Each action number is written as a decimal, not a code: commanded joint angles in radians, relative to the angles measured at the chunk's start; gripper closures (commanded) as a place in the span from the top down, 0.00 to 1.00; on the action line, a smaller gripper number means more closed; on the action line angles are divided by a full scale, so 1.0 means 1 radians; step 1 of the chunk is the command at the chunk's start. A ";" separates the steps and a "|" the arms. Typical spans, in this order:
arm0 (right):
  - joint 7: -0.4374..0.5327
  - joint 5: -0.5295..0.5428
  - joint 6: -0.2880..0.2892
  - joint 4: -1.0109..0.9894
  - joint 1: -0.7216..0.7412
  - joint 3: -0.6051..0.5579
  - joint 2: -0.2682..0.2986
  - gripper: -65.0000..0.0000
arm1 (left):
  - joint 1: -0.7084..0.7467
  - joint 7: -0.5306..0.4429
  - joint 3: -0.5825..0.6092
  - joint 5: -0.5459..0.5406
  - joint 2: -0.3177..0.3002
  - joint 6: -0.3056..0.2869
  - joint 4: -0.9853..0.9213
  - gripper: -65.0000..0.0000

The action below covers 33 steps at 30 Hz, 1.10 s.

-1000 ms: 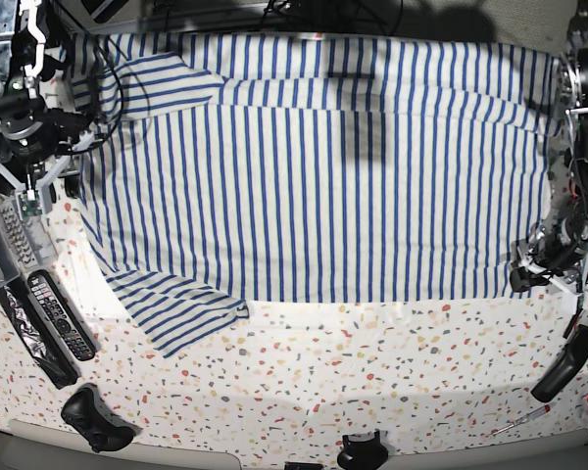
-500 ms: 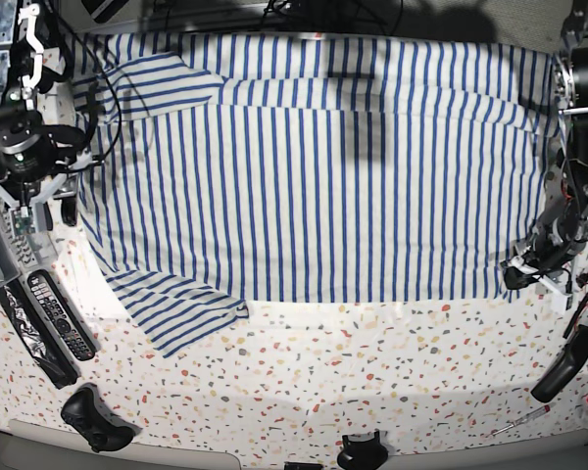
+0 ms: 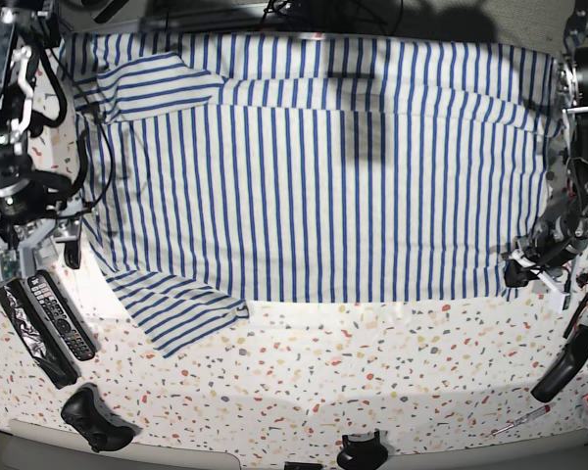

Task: Layout the t-shirt on the table in an organized manner, then fold the t-shirt properly
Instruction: 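Grasp the hem-side corners with the left and right grippers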

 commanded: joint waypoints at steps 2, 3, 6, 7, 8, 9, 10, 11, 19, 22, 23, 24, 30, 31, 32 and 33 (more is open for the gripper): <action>-0.049 0.100 0.067 -0.046 0.078 0.009 0.043 0.60 | -0.022 -0.004 0.000 -0.001 -0.017 0.000 0.010 0.00; -0.093 0.149 0.093 -0.078 0.111 0.009 0.054 0.60 | -0.022 -0.002 0.000 -0.001 -0.017 0.000 0.010 0.00; -0.181 0.252 0.139 -0.182 0.206 0.009 0.086 0.60 | -0.022 -0.001 0.000 -0.001 -0.017 0.000 0.010 0.00; -0.198 0.271 0.150 -0.220 0.236 0.009 0.095 0.60 | -0.022 -0.002 0.000 -0.001 -0.017 0.000 0.010 0.00; -0.212 0.286 0.163 -0.262 0.267 0.009 0.101 0.60 | -0.022 -0.002 0.000 -0.001 -0.017 0.000 0.010 0.00; -0.225 0.301 0.177 -0.309 0.297 0.008 0.108 0.60 | -0.022 -0.001 0.000 -0.001 -0.016 0.000 0.010 0.00; -0.238 0.315 0.193 -0.359 0.330 0.008 0.113 0.60 | -0.022 -0.001 0.000 -0.001 -0.016 0.000 0.010 0.00; -0.253 0.317 0.211 -0.412 0.365 0.008 0.113 0.60 | -0.022 -0.001 0.000 -0.001 -0.016 0.000 0.010 0.00; -0.315 0.337 0.287 -0.811 0.644 -0.135 0.109 0.60 | -0.022 0.000 0.000 -0.001 -0.008 0.000 0.010 0.00; -0.324 0.323 0.286 -0.900 0.729 -0.246 0.109 0.60 | -0.022 -0.001 0.000 -0.001 0.004 0.000 0.010 0.00; -0.324 0.322 0.285 -0.922 0.752 -0.277 0.109 0.60 | -0.022 -0.001 0.000 -0.001 0.009 0.000 0.010 0.00; -0.324 0.319 0.281 -0.941 0.772 -0.304 0.108 0.60 | -0.022 -0.001 0.000 -0.001 0.014 0.000 0.010 0.00; -0.296 0.227 0.254 -1.060 0.867 -0.380 0.069 0.60 | -0.022 -0.002 0.000 -0.001 0.041 0.000 0.010 0.00; -0.290 0.194 0.249 -1.087 0.880 -0.379 0.057 0.60 | -0.022 -0.002 0.000 -0.001 0.045 0.000 0.010 0.00; -0.283 0.162 0.248 -1.115 0.892 -0.380 0.045 0.60 | -0.022 -0.002 0.000 -0.001 0.050 0.000 0.010 0.00; -0.275 0.131 0.246 -1.144 0.901 -0.379 0.032 0.60 | -0.022 -0.002 0.000 -0.001 0.053 0.000 0.010 0.00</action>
